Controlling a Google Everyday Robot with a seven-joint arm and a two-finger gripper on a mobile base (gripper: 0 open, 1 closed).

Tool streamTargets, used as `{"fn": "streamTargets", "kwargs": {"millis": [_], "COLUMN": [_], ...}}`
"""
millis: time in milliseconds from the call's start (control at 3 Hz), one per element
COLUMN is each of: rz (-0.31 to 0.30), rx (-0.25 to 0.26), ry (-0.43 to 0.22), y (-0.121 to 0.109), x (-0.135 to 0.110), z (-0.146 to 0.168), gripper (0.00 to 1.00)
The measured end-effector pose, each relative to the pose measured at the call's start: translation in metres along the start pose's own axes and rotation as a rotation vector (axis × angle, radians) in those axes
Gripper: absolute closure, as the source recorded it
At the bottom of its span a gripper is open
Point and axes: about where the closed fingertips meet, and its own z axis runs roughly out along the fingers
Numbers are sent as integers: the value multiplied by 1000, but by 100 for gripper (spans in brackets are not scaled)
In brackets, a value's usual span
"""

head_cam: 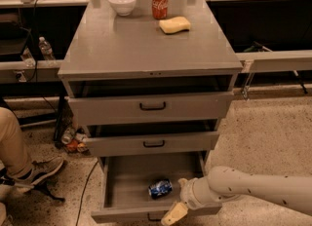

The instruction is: Pick pepsi can from bottom drawer and place on counter

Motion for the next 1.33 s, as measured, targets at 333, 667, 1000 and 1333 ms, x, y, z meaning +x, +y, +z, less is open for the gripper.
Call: {"fn": "streamTargets", "kwargs": {"millis": [333, 667, 1000, 1333], "rz": [-8, -22, -22, -29], "rx": [34, 67, 102, 101], "ry": [-36, -72, -127, -126], "y": [-30, -58, -89, -90], "x": [6, 7, 3, 3], "z": [18, 34, 56, 58], "gripper": [0, 0, 0, 0]}}
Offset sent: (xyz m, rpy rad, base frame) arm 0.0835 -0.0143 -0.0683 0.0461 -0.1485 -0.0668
